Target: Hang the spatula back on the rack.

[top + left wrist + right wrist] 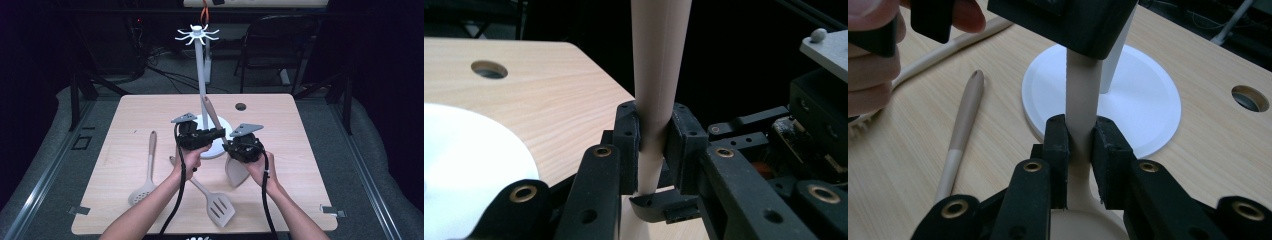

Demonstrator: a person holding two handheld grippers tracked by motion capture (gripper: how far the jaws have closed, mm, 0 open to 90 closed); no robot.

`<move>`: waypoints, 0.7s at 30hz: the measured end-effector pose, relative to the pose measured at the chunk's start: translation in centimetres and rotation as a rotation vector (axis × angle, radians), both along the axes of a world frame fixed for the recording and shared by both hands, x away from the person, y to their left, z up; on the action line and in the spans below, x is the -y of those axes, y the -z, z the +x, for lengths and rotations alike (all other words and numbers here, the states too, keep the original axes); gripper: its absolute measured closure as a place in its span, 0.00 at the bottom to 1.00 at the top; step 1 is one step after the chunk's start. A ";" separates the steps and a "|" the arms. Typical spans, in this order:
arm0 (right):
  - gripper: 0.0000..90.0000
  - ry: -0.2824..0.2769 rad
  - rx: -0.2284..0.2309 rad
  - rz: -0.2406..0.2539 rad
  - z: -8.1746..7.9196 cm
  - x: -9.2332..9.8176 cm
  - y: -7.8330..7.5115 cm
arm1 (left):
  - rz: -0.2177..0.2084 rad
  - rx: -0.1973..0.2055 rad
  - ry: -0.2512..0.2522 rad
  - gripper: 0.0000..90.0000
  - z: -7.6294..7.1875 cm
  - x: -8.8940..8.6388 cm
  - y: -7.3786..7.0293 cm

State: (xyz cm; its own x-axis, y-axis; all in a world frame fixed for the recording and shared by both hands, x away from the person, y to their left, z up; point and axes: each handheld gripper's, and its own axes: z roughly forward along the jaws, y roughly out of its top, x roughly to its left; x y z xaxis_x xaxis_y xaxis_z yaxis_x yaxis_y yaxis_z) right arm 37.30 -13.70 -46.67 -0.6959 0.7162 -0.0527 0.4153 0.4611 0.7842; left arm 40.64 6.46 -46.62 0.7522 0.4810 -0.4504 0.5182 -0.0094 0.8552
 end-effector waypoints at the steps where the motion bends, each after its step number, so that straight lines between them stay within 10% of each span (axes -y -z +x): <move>1: 0.86 0.000 0.000 0.000 0.0 0.0 0.0 | 0.000 0.000 0.000 0.86 0.0 0.0 0.0; 21: 0.31 -0.005 -0.039 0.094 0.3 3.7 -0.3 | 0.133 0.126 0.054 0.86 1.5 -1.3 -2.7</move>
State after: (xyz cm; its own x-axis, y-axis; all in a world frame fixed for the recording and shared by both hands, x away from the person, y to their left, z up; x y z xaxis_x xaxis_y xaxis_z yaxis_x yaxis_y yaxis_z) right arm 37.59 -17.44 -46.40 -0.6999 0.7130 0.0423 0.4443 0.3883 0.8073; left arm 42.12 7.76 -43.90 0.8251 0.4873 -0.2859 0.4026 -0.1522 0.9026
